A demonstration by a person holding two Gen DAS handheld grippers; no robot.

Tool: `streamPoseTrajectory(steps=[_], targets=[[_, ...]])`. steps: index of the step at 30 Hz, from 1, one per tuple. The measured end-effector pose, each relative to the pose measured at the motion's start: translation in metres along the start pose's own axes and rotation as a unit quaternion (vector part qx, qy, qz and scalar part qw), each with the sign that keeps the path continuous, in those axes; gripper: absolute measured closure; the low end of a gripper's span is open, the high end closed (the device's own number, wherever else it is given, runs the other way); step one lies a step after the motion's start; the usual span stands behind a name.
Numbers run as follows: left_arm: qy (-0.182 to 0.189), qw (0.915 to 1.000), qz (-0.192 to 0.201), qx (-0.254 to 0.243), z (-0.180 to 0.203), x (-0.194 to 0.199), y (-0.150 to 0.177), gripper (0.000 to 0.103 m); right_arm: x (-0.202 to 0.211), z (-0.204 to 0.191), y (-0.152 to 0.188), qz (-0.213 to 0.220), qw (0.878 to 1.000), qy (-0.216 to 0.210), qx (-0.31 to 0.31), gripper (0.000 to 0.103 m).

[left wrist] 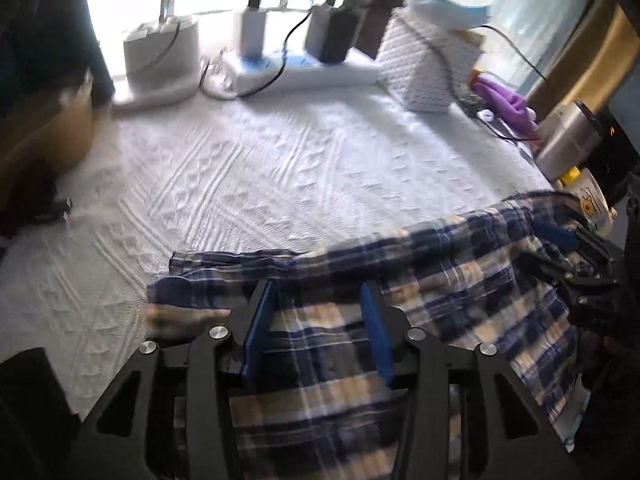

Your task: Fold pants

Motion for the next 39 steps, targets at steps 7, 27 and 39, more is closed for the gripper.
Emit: streamPoseTrajectory(steps=[7,27,39], targets=[[-0.038,0.9989,0.024,0.008,-0.01,0.003,-0.008,0.059,-0.025,-0.002,-0.008,-0.023,1.0,0.009,0.006,0.022],[-0.032,0.9946,0.044,0.088,-0.068,0.07,0.061,0.043,0.038,0.014,0.03,0.008,0.998,0.058,-0.033,0.02],[-0.051,0.9951,0.034,0.077,-0.06,0.085,0.118,0.043,0.079,0.041,0.1,-0.004,0.99,0.108,-0.085,0.02]])
Point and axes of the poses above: each gripper's, at about its wrist camera, not at the fingertips, and x roughly against the way its jaws point, z to its right, y to its underside, the point moved 1 cm from there along -x, roughly the way its jaws point, and after that the axes turned 14 degrees about x, right-handed, at the moved point
